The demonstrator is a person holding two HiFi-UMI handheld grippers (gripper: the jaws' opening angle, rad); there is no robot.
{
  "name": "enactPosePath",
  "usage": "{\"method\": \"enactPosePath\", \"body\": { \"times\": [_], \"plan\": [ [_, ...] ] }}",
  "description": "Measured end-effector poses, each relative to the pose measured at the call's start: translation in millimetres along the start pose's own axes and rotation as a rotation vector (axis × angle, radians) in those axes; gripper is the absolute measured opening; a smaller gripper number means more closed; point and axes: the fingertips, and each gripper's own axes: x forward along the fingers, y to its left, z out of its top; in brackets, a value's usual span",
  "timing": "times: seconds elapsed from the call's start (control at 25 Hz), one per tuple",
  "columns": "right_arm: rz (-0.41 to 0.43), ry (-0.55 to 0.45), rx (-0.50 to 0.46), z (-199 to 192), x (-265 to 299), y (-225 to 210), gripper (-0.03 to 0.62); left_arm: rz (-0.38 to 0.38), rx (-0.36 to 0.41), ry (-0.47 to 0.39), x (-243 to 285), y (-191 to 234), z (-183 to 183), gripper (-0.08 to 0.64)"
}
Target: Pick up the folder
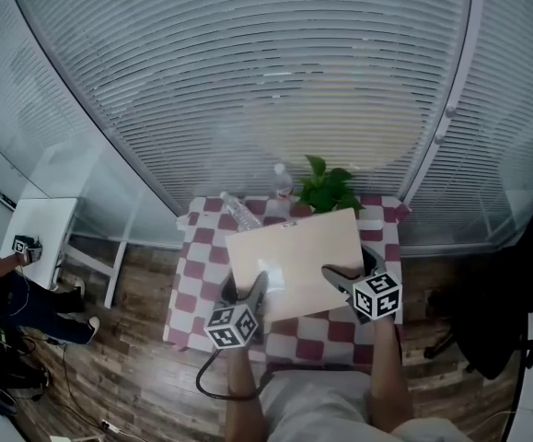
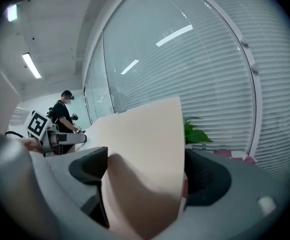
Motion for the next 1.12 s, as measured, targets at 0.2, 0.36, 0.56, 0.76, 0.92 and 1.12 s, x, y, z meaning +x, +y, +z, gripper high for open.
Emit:
{"method": "enactPosePath", "body": {
  "times": [0.2,0.36,0.56,0.76,0.92,1.12],
  "plan": [
    [0.003,-0.058,-0.038,26.4,-16.5,3.5,0.482,-0.021,0.021,-0.069,-9.4,-14.7,23.3,0.351],
    [0.008,-0.091,-0.066,40.6,-27.3,7.6,0.482,-0.037,0.024,-0.109,-17.3,-22.0,34.5,0.351],
    [0.005,-0.116,-0.081,52.3,-38.0,6.2,0.482,-0.049,0.031,-0.133,-21.1,-33.0,45.7,0.351],
    [-0.01,-0.155,-0.095,68.1,-48.1,5.2,0.482,-0.065,0.059,-0.161,-22.1,-43.2,62.2,0.351],
    [-0.025,-0.187,-0.133,89.7,-58.1,7.8,0.482,-0.083,0.06,-0.2,-24.7,-50.5,79.5,0.351],
    [-0.064,-0.236,-0.167,116.1,-70.7,8.1,0.482,-0.117,0.081,-0.242,-22.8,-61.9,104.6,0.351]
  ]
}}
